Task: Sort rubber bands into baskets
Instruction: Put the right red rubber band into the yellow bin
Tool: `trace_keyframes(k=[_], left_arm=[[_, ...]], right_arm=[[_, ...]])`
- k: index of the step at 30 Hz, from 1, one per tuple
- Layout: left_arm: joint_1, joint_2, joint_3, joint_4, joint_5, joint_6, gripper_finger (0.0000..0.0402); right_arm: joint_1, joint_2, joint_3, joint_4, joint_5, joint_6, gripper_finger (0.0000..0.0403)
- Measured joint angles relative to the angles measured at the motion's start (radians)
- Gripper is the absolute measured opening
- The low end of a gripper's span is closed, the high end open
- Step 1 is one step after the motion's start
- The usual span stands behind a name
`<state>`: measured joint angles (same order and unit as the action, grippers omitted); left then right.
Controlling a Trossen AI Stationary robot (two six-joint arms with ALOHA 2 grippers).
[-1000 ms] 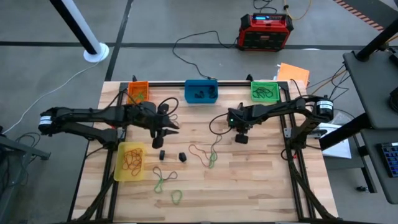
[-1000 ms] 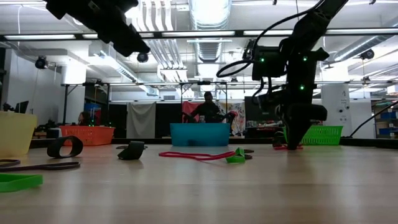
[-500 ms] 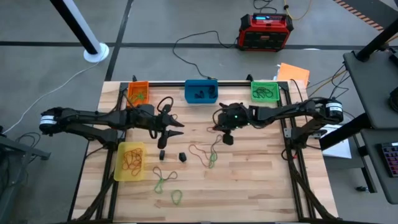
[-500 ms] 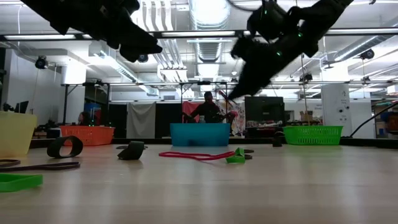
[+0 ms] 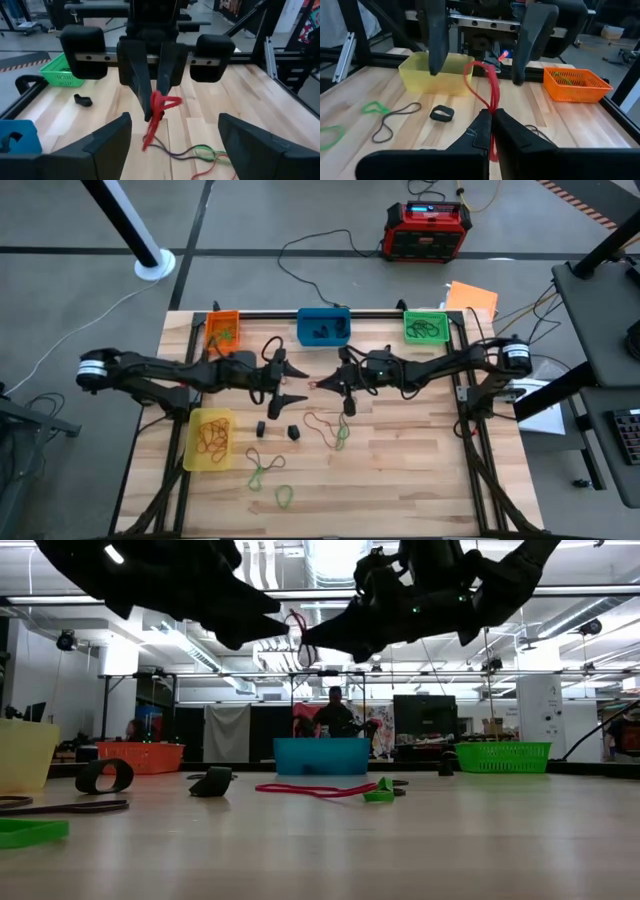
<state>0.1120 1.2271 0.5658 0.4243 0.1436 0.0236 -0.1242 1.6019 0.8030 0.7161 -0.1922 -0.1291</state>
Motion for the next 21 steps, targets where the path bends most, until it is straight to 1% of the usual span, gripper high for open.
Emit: trace_keyframes(k=[5,7,9,11,13,17,18,21], left_arm=[[0.000,0.079,0.014,0.074,0.000,-0.003,0.0271],[0.000,0.103,0.024,0.102,-0.002,-0.004,0.0259],[0.000,0.120,0.027,0.127,-0.002,-0.006,0.0236],[0.000,0.124,0.029,0.133,-0.003,-0.007,0.0202],[0.000,0.121,0.029,0.143,-0.004,-0.008,0.0157],[0.000,0.106,0.029,0.139,-0.003,-0.012,0.0036],[0.000,0.103,0.029,0.134,-0.003,-0.015,0.0019],[0.000,0.102,0.029,0.134,-0.003,-0.022,0.0012]], right_arm=[[0.000,0.031,0.032,0.001,0.001,-0.005,0.0009],[0.000,0.040,0.044,-0.002,0.000,-0.008,0.0009],[0.000,0.043,0.048,-0.001,0.000,-0.016,0.0009],[0.000,0.043,0.048,-0.002,0.000,-0.017,0.0009],[0.000,0.043,0.048,-0.008,0.000,-0.017,0.0009],[0.000,0.043,0.047,-0.008,0.000,-0.017,0.0009],[0.000,0.043,0.047,-0.008,0.000,-0.019,0.0009],[0.000,0.043,0.047,0.000,0.001,-0.021,0.0009]])
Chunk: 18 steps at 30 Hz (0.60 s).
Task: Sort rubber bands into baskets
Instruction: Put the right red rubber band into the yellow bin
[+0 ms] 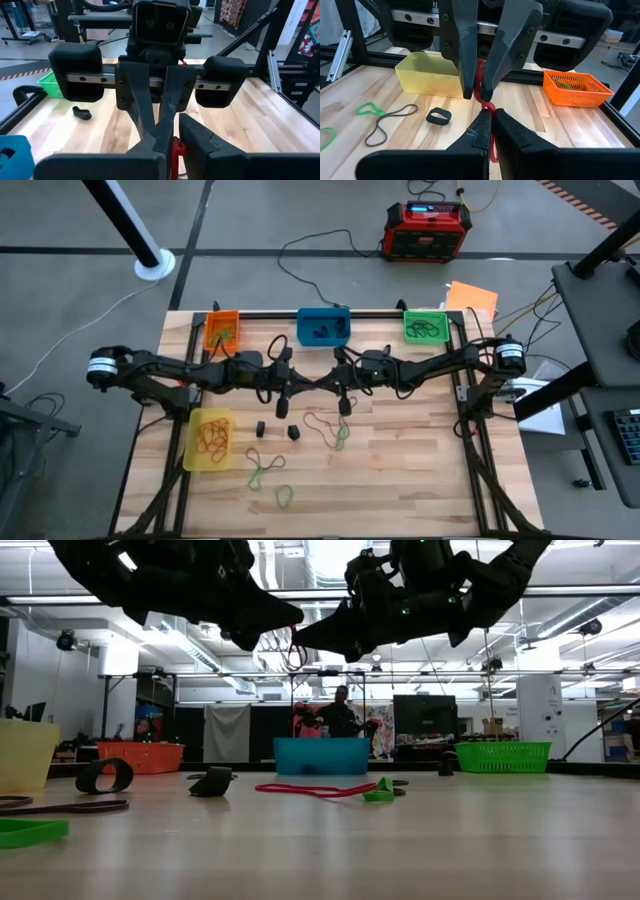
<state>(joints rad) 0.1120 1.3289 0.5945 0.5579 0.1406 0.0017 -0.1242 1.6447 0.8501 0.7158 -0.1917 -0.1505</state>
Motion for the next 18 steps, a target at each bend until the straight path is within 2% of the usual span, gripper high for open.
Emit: trace_keyframes(k=[5,8,15,18], left_arm=[[0.000,0.000,0.000,-0.004,0.000,-0.011,0.0002],[0.000,0.000,0.000,-0.005,0.000,-0.012,0.0001],[0.000,-0.003,0.000,-0.010,0.000,-0.020,0.0000],[0.000,-0.026,-0.001,-0.073,0.000,-0.027,0.0000]], right_arm=[[0.000,0.000,0.003,-0.003,0.000,0.046,0.0013],[0.000,0.000,0.008,-0.027,0.000,0.085,0.0029],[0.000,-0.004,0.010,-0.057,0.001,0.115,0.0107],[-0.001,-0.020,0.010,-0.099,0.004,0.115,0.0137]])
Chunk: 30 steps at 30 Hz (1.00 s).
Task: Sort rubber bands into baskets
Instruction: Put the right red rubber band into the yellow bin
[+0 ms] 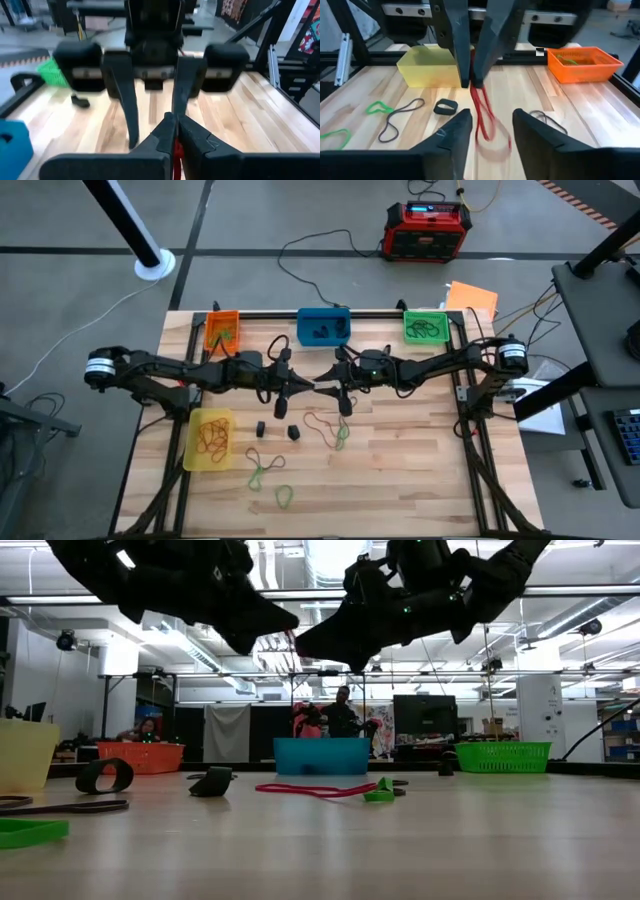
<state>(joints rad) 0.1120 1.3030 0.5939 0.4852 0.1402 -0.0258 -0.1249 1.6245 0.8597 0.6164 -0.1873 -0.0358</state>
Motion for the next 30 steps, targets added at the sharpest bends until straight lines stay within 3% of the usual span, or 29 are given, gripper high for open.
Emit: trace_keyframes(k=[9,12,19,25,30], left_arm=[[-0.002,-0.220,-0.001,-0.396,0.001,-0.093,0.0000],[-0.017,-0.307,-0.001,-0.567,0.000,-0.181,0.0000],[-0.120,-0.446,-0.001,-0.772,0.014,-0.422,0.0000],[-0.223,-0.475,-0.001,-1.001,0.031,-0.775,0.0000],[-0.316,-0.433,0.052,-1.244,0.081,-0.925,0.0000]], right_arm=[[-0.002,-0.064,0.001,-0.134,0.006,0.028,0.0189],[-0.002,-0.065,0.001,-0.145,0.006,0.026,0.0196],[-0.005,-0.063,0.001,-0.150,0.006,0.025,0.0199],[-0.006,-0.063,0.001,-0.147,0.006,0.026,0.0199],[-0.006,-0.063,0.001,-0.146,0.006,0.026,0.0199]])
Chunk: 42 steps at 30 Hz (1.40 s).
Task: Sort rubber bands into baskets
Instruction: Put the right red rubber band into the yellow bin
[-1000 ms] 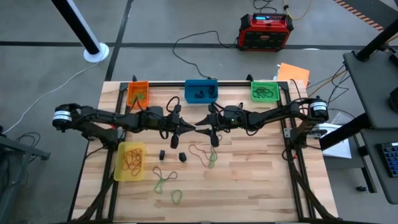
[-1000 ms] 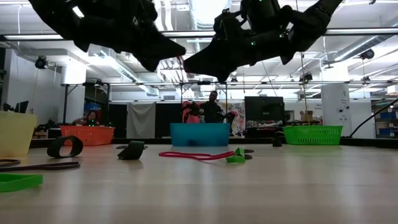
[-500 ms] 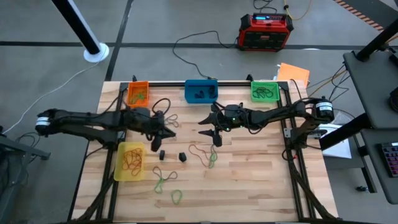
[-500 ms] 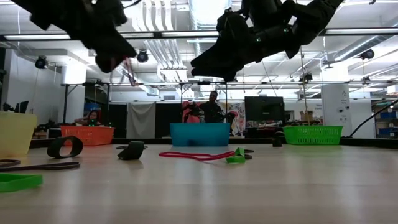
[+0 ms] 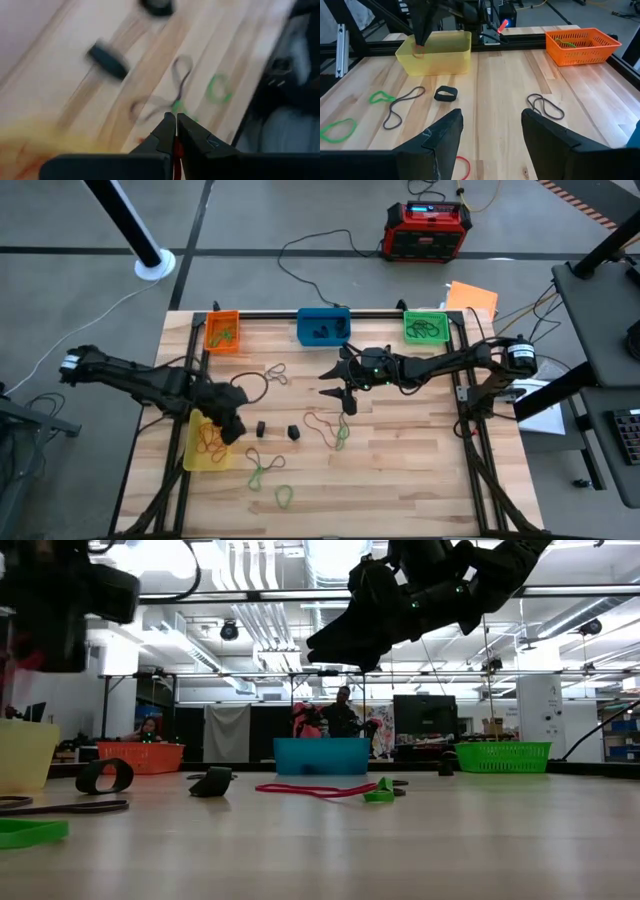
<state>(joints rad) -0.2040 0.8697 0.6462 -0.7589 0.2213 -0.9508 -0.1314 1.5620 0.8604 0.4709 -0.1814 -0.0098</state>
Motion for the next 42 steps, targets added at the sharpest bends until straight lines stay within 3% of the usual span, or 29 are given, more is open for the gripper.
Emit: trace_keyframes(k=[8,14,32,42], left_arm=[[-0.098,0.121,0.222,-0.381,-0.107,0.017,0.0000],[-0.107,0.173,0.252,-0.648,-0.113,0.012,0.0000],[-0.107,0.169,0.194,-0.621,-0.131,0.002,0.0003],[-0.107,0.170,0.194,-0.611,-0.148,0.002,0.0070]], right_arm=[[0.000,0.001,0.000,0.006,0.000,0.021,0.0199],[0.000,0.001,0.000,0.004,0.000,0.028,0.0199],[0.000,0.002,0.000,-0.005,0.000,0.026,0.0199],[0.000,0.002,0.000,-0.037,0.000,0.028,0.0199]])
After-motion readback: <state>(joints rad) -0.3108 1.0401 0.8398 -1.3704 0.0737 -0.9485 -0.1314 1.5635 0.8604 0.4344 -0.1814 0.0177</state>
